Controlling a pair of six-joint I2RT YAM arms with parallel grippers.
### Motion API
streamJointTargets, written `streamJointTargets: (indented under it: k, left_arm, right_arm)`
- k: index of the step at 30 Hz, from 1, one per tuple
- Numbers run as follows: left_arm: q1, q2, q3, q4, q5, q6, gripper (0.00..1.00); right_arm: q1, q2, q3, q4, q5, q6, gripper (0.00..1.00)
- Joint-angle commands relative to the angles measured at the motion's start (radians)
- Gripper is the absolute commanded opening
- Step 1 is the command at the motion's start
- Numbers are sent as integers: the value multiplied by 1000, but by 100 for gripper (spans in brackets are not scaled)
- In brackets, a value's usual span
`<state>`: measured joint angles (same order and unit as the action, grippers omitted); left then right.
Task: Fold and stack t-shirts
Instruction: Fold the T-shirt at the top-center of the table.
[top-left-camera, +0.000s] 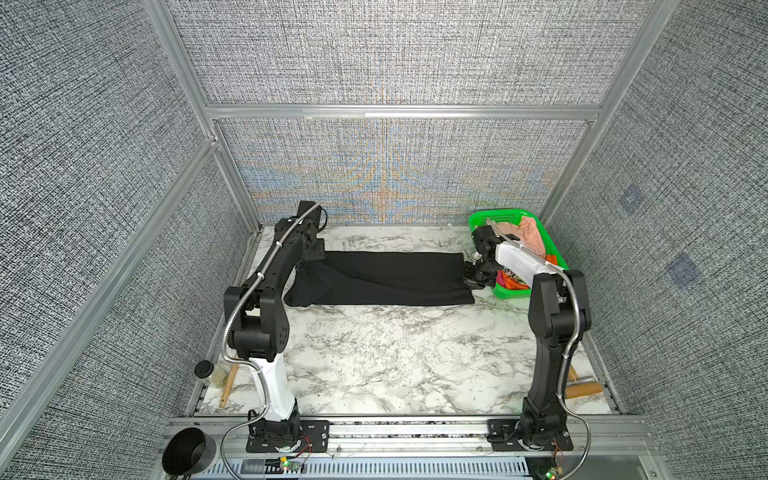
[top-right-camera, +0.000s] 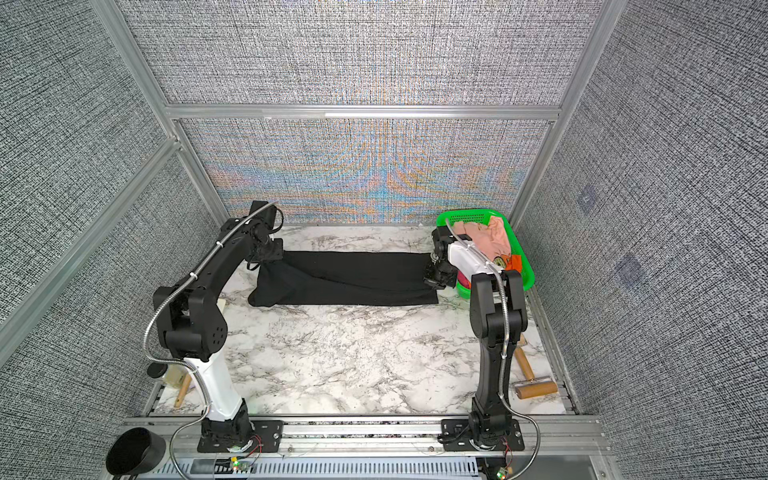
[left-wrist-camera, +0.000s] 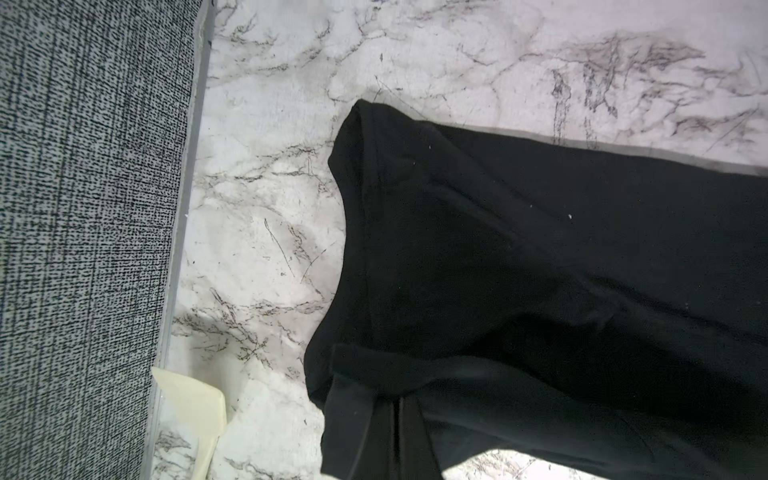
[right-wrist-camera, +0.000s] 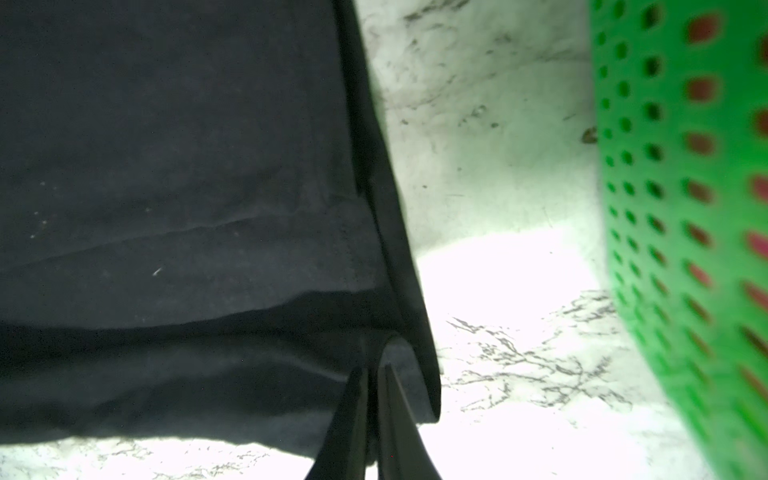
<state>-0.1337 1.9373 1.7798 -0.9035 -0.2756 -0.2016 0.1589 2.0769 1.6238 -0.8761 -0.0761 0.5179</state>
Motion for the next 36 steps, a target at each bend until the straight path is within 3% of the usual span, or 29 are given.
streamJointTargets:
  k: [1,12,22,36]
  left_arm:
    - [2,22,38,-2,1,17,0]
    - [2,129,168,-60,39,46,0]
    - [2,290,390,-221,31,-40,0]
    - [3,359,409,-173,50,-65,1]
  right_arm:
    - [-7,6,10,-12,24,31,12]
    - [-13,35,55,-21,3,45,16]
    - [-13,67,113,-11,-4,64,19]
    - [13,20,110,-28,-5,-12,21]
